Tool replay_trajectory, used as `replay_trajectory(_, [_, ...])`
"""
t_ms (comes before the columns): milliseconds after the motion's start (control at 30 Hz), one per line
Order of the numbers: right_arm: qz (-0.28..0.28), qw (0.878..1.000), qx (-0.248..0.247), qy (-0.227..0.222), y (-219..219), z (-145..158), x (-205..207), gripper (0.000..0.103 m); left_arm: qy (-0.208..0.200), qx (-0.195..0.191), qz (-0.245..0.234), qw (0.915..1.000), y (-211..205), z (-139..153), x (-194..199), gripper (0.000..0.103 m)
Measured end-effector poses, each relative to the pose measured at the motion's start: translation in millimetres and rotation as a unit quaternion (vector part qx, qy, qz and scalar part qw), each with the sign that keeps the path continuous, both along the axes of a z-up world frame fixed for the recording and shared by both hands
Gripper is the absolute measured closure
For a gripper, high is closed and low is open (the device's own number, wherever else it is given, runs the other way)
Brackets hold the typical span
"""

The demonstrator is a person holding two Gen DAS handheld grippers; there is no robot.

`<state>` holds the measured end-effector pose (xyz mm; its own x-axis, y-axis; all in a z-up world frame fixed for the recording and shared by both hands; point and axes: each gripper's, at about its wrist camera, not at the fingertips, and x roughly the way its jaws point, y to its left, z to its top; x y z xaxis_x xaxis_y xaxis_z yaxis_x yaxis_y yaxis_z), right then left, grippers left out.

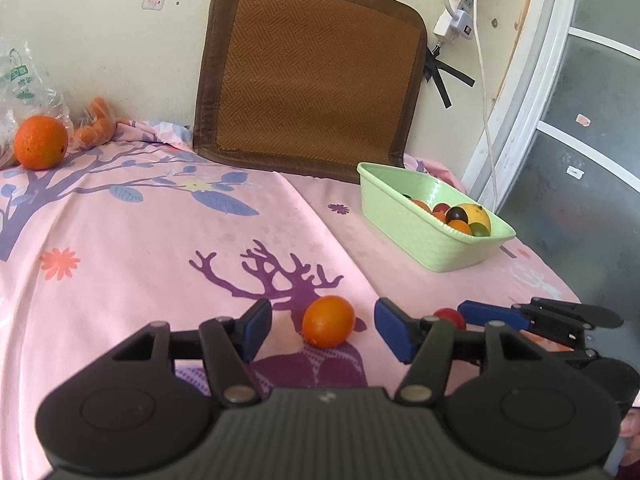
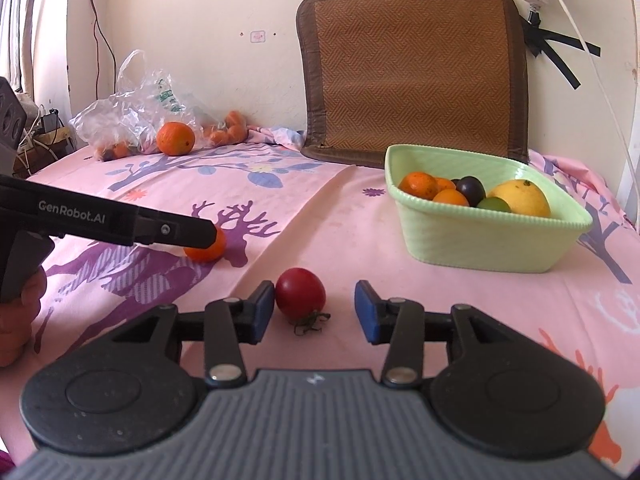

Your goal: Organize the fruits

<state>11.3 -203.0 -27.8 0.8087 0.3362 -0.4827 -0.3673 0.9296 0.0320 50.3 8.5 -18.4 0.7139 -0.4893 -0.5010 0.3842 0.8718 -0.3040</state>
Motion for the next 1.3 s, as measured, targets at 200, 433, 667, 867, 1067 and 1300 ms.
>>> replay_trajectory(200, [-0.003,1.000,0.004,-0.001,-2,1,0,0.056,-0.001,0.000,0.001,1.0000,0,0,0,0.045])
replay_trajectory(433, [-0.004,1.000,0.005,-0.001,-2,1,0,0.056,-0.001,0.000,0.002,1.0000,0,1,0,0.044])
replay_trajectory(667, [-0.004,1.000,0.006,-0.001,-2,1,0,0.055,0.000,-0.001,0.003,1.0000,0,0,0,0.044])
replay_trajectory(867, [-0.005,1.000,0.004,-0.003,-2,2,-1,0.055,-0.003,0.001,-0.003,1.0000,0,0,-1,0.040])
replay_trajectory(1067, [0.006,1.000,0.006,-0.002,-1,2,-2,0.051,0.004,0.012,0.003,0.9999,-4,1,4,0.028])
replay_trajectory(1300, [0.016,1.000,-0.002,0.007,3,2,3,0.052,0.008,0.049,-0.015,0.9987,-21,0,7,0.044])
